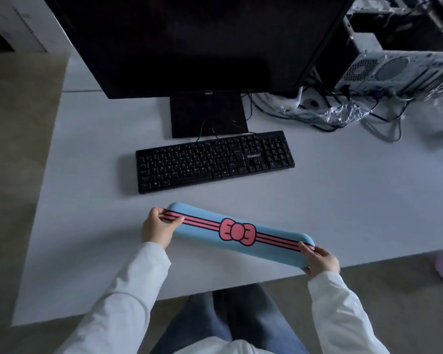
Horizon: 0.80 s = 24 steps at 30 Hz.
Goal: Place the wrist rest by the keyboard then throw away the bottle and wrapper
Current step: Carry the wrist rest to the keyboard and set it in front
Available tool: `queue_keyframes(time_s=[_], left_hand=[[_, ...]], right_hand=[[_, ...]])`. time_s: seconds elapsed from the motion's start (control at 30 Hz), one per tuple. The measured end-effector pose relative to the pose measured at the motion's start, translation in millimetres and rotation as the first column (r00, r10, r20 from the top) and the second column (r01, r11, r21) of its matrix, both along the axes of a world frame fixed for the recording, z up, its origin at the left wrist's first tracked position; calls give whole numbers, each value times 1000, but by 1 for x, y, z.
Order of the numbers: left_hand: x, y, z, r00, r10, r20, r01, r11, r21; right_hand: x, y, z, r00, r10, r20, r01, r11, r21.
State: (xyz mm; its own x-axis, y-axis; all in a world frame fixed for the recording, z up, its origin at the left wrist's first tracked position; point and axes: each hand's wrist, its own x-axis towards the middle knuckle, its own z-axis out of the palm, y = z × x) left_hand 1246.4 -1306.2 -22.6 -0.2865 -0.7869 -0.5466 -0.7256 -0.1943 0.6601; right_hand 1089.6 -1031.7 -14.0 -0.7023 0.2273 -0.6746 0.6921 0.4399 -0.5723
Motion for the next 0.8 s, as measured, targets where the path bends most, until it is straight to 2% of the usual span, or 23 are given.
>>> queue_keyframes(time_s=[0.17,0.4,0.5,0.6,0.8], left_hand=[[-6,-5,-1,993,-97,65,100,994,-34],[-10,-10,-3,975,-138,172,158,982,-107],[-11,-11,0,984,-104,145,130,974,-185],[-15,-14,3,990,-106,89,124,968,-219],[-26,-6,6,976,-217,26,216,942,-255]], right_hand=[[13,7,-7,1000,2,-26,1,993,121],[18,3,-7,999,25,-43,-18,985,170],[19,6,-5,999,-5,-46,13,985,170],[19,9,-1,991,1,-135,27,978,206],[21,-1,2,964,89,-251,-27,970,240]])
